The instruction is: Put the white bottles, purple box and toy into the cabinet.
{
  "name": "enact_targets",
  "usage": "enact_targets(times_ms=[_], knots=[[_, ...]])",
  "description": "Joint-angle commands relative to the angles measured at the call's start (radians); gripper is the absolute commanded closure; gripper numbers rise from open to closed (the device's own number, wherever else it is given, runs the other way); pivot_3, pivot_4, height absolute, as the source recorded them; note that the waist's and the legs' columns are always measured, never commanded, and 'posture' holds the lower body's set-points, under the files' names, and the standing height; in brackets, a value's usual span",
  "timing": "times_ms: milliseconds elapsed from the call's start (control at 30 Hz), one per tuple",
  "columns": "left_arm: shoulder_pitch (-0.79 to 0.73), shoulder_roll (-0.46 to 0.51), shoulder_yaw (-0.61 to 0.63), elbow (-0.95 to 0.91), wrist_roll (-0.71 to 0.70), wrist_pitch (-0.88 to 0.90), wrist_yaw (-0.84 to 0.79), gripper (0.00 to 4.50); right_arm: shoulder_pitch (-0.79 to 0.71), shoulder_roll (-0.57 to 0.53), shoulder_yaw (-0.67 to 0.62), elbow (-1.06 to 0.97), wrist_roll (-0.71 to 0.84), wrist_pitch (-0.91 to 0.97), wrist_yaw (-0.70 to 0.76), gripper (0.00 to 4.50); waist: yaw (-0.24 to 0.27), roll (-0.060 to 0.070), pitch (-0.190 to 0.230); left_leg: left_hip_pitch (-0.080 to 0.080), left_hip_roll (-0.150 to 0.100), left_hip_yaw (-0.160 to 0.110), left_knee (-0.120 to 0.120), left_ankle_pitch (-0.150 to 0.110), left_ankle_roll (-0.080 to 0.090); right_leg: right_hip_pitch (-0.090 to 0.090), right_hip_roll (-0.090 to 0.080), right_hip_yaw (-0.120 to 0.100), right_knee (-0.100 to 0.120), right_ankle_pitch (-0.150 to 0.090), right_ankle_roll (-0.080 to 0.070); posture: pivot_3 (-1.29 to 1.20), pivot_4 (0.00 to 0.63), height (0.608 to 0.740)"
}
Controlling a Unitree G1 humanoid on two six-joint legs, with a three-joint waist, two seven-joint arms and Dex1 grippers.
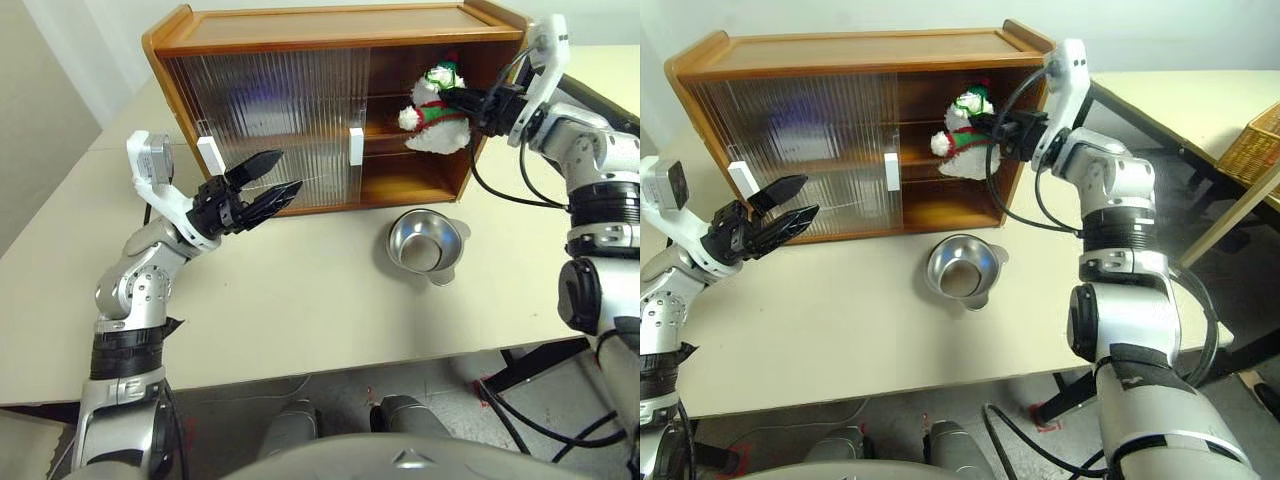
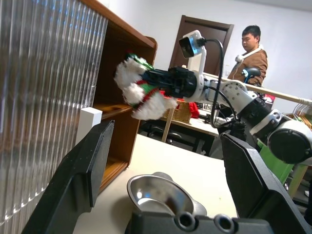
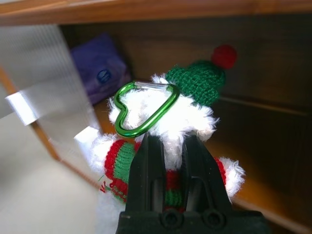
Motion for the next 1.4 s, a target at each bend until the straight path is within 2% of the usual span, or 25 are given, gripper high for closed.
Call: enact_targets(times_ms=[33, 267, 567, 1067, 1400], knots=[[0.008, 0.001, 0.004, -0.017, 0.006, -0.006, 0.007, 0.0, -0.068, 0.022, -0.005, 0.119, -0.042, -0.093, -0.034, 4.36, 0.002, 0.0, 0.0, 0.0, 0.0, 0.0, 0.0, 0.0, 0.0, 0.0, 0.0, 0.0, 0.0, 0.0, 0.0, -0.02, 0.0, 0.74], [0.018, -0.001, 0.009, -0.033, 0.002, -0.003, 0.018, 0.0, -0.156, 0.064, -0.025, 0.281, -0.08, -0.252, -0.107, 4.36, 0.007, 0.0, 0.0, 0.0, 0.001, 0.0, -0.003, 0.0, 0.0, -0.001, 0.0, 0.0, 0.0, -0.001, -0.002, -0.01, 0.0, 0.74], [0.025, 0.002, 0.015, -0.045, -0.004, -0.001, 0.027, 0.0, -0.192, 0.1, -0.044, 0.386, -0.111, -0.394, -0.186, 4.36, 0.011, 0.0, 0.0, 0.0, 0.001, 0.0, -0.004, 0.0, 0.0, -0.001, 0.0, -0.001, 0.0, -0.001, -0.002, 0.0, 0.0, 0.74], [0.04, 0.014, 0.031, -0.081, -0.017, 0.012, 0.055, 0.0, -0.15, 0.207, -0.008, 0.503, -0.253, -0.653, -0.345, 4.36, 0.012, 0.0, 0.0, 0.001, 0.003, 0.0, -0.005, 0.0, 0.0, -0.001, 0.0, -0.002, 0.0, 0.002, 0.0, 0.02, 0.0, 0.74], [0.069, 0.019, 0.043, -0.123, -0.033, 0.023, 0.083, 0.0, -0.143, 0.243, 0.006, 0.552, -0.321, -0.697, -0.436, 4.36, 0.015, 0.0, 0.0, 0.001, 0.003, 0.0, -0.005, 0.0, 0.0, -0.001, 0.0, -0.002, 0.0, 0.001, -0.006, 0.05, 0.014, 0.74]])
